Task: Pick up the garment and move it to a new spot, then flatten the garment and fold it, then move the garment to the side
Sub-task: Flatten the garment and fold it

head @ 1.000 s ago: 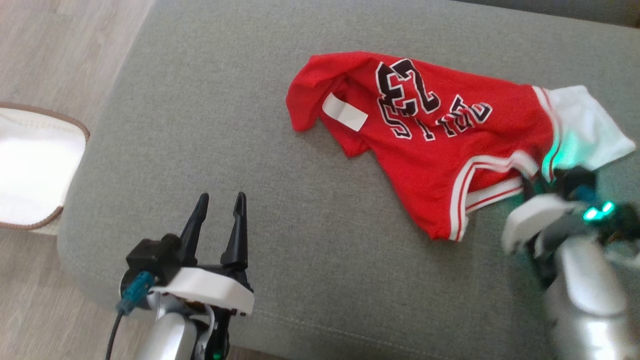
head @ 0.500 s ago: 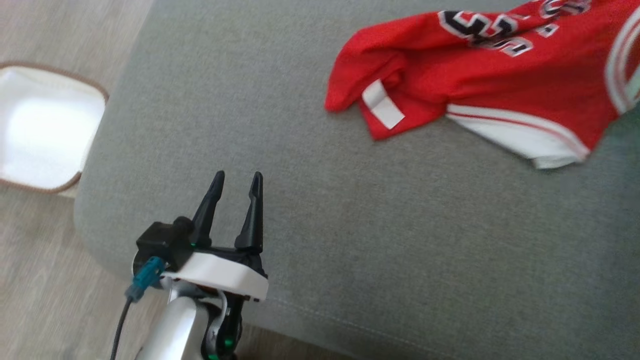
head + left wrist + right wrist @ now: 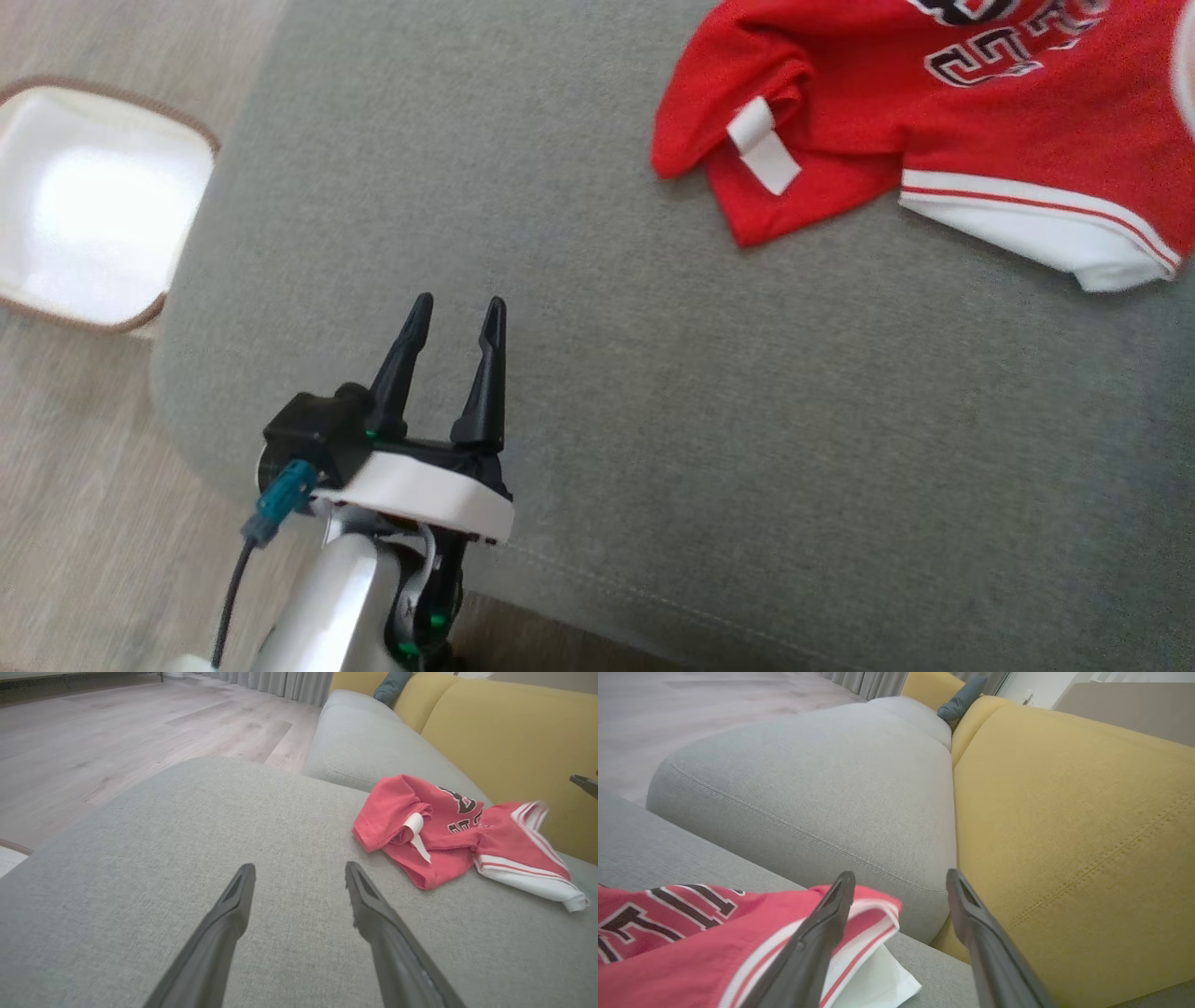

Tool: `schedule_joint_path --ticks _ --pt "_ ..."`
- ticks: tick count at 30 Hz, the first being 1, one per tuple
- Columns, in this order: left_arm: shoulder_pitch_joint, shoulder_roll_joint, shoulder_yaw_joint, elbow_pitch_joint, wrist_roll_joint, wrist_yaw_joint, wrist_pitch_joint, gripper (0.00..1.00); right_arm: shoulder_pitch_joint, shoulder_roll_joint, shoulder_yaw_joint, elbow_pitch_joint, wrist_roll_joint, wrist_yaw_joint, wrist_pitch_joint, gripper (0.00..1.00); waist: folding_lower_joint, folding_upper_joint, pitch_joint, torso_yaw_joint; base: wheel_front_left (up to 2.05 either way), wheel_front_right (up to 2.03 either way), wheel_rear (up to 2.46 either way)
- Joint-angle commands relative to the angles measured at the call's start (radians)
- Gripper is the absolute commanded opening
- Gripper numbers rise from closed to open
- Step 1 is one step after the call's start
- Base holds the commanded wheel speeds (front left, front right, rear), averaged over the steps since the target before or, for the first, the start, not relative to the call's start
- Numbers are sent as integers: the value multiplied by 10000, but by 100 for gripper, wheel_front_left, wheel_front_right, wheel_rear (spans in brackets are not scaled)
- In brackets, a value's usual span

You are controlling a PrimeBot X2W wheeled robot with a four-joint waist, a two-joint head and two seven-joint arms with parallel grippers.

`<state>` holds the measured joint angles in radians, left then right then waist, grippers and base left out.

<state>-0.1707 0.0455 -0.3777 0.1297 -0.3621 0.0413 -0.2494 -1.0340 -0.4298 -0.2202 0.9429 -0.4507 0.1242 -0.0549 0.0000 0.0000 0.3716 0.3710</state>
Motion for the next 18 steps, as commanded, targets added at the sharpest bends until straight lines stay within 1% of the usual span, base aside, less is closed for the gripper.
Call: schedule_joint_path --ticks 1,3,5,8,13,15,18 --pt "-155 48 348 -344 101 32 -124 100 -73 134 109 -220 0 65 -324 100 0 0 -261 -286 0 0 0" --pt "-95 48 445 -348 180 17 -124 100 5 442 111 -5 217 65 -814 100 0 0 -508 -567 0 0 0" --pt "-8 48 545 -333 247 -5 -124 100 150 873 143 265 692 65 -1322 100 0 0 -811 -890 0 0 0" --pt "171 47 684 -281 340 -42 -124 100 598 1388 476 581 1315 65 -1740 100 0 0 -1317 -1400 0 0 0" --pt "505 47 827 -200 443 -104 -124 100 2000 2316 1255 635 2639 65 -2011 100 0 0 -2047 -2070 0 0 0" --pt "603 47 872 -198 490 -111 -124 100 2658 2690 1652 510 3188 65 -2036 100 0 0 -2196 -2279 0 0 0" --pt "707 47 889 -190 540 -141 -124 100 3611 3070 2240 229 4004 65 -2051 100 0 0 -2289 -2466 0 0 0"
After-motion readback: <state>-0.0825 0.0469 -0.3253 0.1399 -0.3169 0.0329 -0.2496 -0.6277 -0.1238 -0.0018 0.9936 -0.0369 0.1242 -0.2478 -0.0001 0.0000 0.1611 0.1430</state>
